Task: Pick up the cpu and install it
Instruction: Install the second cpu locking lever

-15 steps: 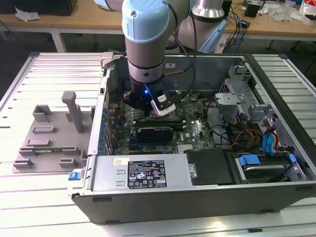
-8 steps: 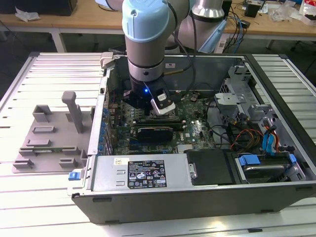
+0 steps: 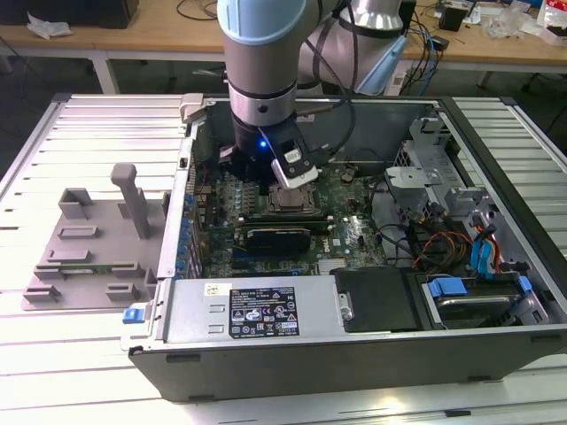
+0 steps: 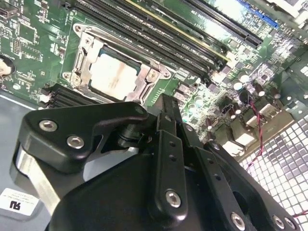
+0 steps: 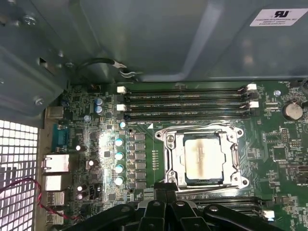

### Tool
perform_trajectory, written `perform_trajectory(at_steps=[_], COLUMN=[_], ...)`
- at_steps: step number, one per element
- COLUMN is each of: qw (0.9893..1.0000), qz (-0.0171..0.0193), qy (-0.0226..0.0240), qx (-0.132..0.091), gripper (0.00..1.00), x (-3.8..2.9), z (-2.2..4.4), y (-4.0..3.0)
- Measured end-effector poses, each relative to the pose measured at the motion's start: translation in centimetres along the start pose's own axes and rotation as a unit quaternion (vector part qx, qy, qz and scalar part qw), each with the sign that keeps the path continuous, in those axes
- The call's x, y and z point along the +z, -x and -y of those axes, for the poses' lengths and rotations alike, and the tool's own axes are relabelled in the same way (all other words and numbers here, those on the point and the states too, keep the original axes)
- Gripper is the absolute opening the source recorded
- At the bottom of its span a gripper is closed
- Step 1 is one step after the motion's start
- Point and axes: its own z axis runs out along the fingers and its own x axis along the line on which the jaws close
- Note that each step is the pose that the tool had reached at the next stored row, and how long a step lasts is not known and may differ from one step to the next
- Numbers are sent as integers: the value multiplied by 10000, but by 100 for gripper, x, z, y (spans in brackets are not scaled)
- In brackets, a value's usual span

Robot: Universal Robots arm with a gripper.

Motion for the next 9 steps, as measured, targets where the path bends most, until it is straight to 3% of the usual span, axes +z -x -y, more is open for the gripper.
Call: perform_trajectory(at_steps=[3,6,9], qw=[10000,10000,10000], qz=[17,26,29], qy=[-3,-1,-1], qx=[-4,-4,-5], gripper=[11,11,11], x=[-3,1,6], z=[-1,-6,-14], y=[11,65,195])
